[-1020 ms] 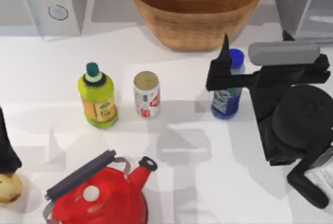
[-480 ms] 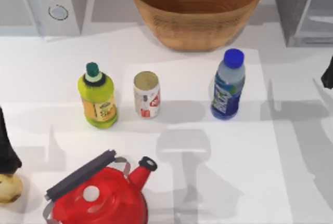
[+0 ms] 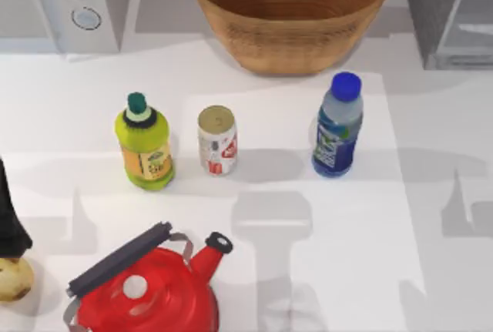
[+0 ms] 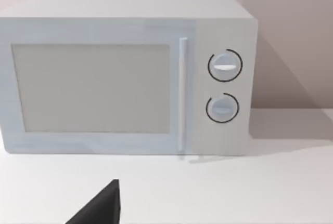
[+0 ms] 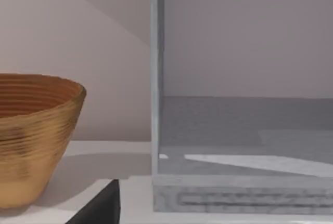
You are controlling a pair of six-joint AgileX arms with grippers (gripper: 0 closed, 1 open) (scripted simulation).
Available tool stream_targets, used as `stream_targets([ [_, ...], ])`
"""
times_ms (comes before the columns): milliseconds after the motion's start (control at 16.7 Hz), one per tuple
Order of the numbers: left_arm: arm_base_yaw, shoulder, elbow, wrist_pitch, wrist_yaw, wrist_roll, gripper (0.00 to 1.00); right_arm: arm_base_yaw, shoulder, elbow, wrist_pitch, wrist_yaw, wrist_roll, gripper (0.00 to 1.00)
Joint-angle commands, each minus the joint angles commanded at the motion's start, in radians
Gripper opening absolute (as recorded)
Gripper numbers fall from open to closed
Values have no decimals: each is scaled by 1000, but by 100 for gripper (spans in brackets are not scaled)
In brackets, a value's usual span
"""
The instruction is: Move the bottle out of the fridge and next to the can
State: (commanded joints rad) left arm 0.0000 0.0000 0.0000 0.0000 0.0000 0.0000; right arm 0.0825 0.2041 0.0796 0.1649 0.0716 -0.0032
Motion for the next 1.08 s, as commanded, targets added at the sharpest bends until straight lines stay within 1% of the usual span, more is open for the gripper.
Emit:
stream_targets([
  [180,0,0,0,0,0,0,100,-60,-144,-55,-116,-51,2,100],
  [300,0,0,0,0,0,0,100,-79,-194,-76,-157,-68,3,100],
  [780,0,0,0,0,0,0,100,-81,-210,-68,-175,-69,3,100],
  [960,0,0,0,0,0,0,100,-84,-279,-11,-272,-67,1,100],
  [1080,0,0,0,0,0,0,100,-85,-349,47,-390,-67,0,100],
])
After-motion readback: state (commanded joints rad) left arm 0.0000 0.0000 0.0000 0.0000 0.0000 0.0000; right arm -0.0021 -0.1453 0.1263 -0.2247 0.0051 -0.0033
